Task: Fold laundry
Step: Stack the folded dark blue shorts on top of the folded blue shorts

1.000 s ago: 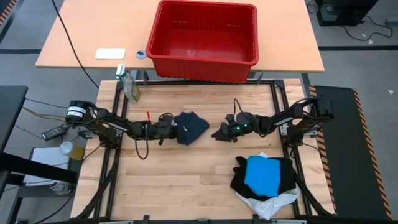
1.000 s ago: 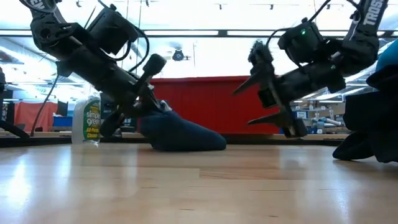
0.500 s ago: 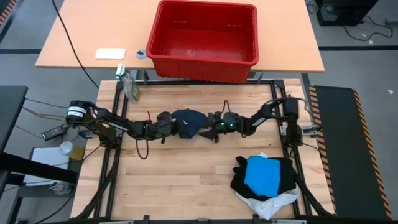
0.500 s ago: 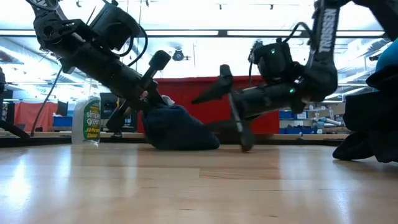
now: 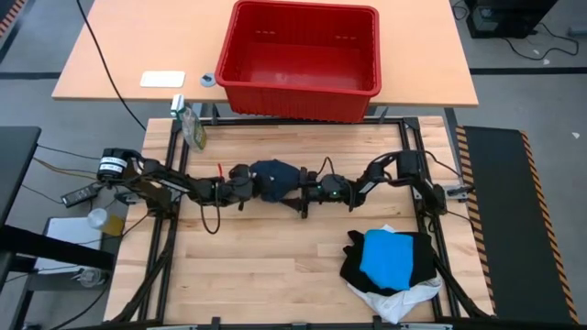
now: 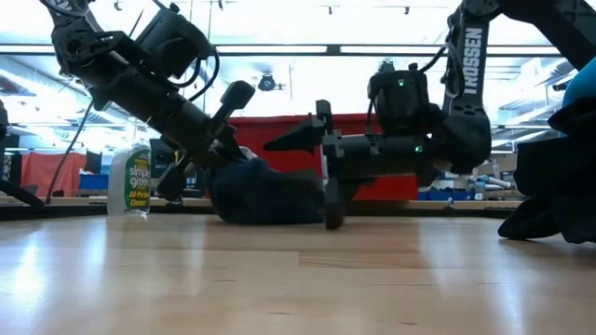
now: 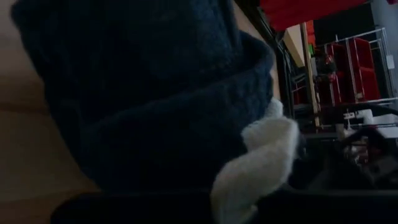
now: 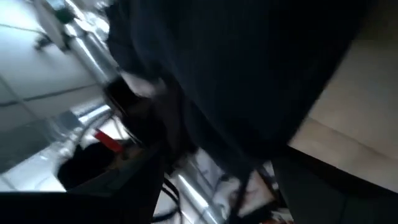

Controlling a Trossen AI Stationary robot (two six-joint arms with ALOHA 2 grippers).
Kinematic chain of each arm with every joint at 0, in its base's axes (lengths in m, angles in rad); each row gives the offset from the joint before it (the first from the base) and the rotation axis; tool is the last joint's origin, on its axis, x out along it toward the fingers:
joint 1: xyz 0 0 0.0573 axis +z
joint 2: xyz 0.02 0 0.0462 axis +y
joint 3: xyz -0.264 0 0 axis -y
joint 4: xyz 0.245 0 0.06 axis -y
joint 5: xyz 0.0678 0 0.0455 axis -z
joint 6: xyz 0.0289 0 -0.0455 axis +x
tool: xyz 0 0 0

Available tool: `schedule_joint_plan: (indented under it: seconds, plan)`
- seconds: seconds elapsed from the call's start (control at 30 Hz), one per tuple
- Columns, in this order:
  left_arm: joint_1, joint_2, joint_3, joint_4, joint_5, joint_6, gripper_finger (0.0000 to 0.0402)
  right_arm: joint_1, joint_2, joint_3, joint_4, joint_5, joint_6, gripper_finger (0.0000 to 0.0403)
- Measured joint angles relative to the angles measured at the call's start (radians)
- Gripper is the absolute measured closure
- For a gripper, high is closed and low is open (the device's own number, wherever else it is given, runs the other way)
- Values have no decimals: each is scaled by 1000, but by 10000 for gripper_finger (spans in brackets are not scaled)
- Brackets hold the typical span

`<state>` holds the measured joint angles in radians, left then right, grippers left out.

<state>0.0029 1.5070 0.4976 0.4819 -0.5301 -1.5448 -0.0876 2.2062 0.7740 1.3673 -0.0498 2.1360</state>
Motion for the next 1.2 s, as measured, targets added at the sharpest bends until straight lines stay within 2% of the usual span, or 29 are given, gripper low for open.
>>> schedule_joint_plan:
  seconds: [0.1, 0.17, 0.37, 0.63, 0.87, 1.0, 1.07, 1.2]
  plan:
    - [1, 0, 0, 0, -1, -2, 392, 3, -17, -19, -34, -56, 4, 108]
    - [1, 0, 0, 0, 0, -10, 392, 14, -17, -30, -33, -52, 30, 108]
    - [-8, 0, 0, 18, 0, -25, 392, 48, -18, -33, -76, 110, 120, 109]
    - [-4, 0, 0, 40, -1, -89, 392, 90, -17, -32, -100, 187, 160, 109]
    - [-4, 0, 0, 129, -8, -91, 392, 79, -17, -35, -89, 267, 167, 109]
    - [-4, 0, 0, 162, -26, -89, 392, 67, -13, -36, -57, 382, 158, 109]
    - [-6, 0, 0, 161, -26, -91, 392, 54, -12, -36, -47, 434, 144, 109]
    - [-7, 0, 0, 183, -25, -90, 392, 6, -12, -35, -26, 464, 60, 109]
